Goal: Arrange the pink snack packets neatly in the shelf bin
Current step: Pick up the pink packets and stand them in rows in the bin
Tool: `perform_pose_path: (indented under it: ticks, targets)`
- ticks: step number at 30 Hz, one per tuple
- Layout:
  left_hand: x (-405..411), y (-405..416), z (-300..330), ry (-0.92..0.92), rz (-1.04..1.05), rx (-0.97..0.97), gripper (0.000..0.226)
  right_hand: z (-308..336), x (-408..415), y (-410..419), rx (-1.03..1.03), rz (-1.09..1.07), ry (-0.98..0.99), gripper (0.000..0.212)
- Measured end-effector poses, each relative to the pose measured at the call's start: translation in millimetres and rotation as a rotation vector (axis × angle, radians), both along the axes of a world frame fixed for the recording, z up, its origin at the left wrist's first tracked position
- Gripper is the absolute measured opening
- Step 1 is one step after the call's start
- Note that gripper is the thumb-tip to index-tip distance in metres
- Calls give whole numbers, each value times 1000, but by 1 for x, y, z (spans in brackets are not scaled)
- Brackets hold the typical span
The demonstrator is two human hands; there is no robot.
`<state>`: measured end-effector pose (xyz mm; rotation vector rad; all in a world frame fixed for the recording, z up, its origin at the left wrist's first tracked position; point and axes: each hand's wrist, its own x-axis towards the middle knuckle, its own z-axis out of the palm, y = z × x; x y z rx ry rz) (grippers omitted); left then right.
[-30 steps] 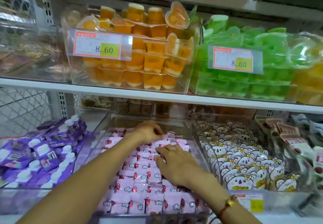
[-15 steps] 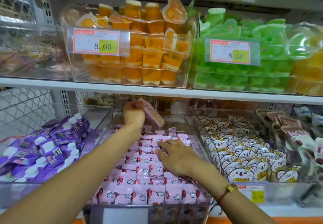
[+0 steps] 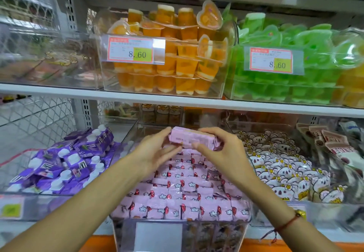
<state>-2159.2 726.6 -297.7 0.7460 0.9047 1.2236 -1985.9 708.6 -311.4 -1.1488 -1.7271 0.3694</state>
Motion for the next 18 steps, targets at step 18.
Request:
perform_pose_path:
  ticks: [18]
  targets:
    - [-24, 12, -9, 669, -296, 457, 39, 10, 8, 4, -639, 173, 813, 71]
